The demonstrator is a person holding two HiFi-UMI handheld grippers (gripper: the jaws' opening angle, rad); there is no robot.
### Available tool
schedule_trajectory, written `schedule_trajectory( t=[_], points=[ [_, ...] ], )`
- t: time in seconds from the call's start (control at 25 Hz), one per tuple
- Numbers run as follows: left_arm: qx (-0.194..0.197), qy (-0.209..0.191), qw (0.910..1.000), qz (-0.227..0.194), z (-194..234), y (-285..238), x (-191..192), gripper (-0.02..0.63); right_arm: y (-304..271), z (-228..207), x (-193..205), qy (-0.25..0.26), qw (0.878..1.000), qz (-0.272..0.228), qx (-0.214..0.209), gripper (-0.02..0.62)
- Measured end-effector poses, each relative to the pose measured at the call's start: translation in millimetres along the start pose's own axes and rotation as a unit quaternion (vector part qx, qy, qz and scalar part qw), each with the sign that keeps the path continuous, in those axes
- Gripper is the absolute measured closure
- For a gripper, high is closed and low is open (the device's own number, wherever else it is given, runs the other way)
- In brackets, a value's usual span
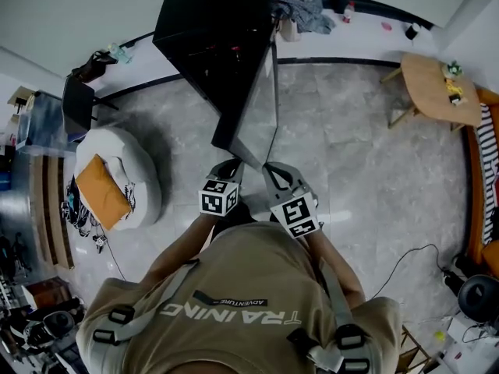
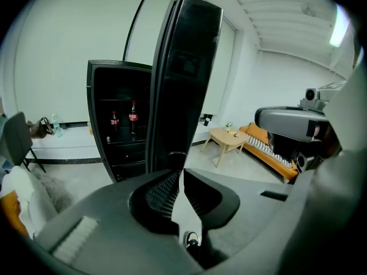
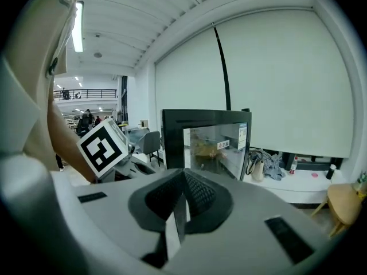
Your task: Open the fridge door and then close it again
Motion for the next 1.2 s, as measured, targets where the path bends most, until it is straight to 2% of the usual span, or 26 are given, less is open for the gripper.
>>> schedule_trajectory(
  t=[0.52,0.76,0.96,1.2],
  points=[
    [0.018,0.013,0.9996,0.017,-29.9,-9.6,-1.4,0.581,26.2,-6.4,10.3,-0.037,0.998,0.020,0.050,0.600],
    [0.023,-0.001,0.9995,0.020,-47.9,-16.1,-4.3,0.598,40.8,-13.6,13.0,-0.047,0.995,0.014,0.082,0.598],
    [0.014,0.008,0.9995,0.027,-71.2,-23.3,-6.0,0.604,53.6,-29.8,22.1,-0.039,0.997,0.014,0.065,0.598],
    [-0.015,0.044,0.9987,0.023,-99.7,-36.3,-12.8,0.604,72.2,-74.0,33.6,-0.016,0.999,0.017,0.034,0.598]
  ],
)
Point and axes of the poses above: the fingertips, and each gripper's own axes: y backward along the fingers, z to its left, x out of its underside, the point moved 8 cm from there along y, backward along the fingers, and after that the axes turned 10 degrees about z, right-handed, at the moved point
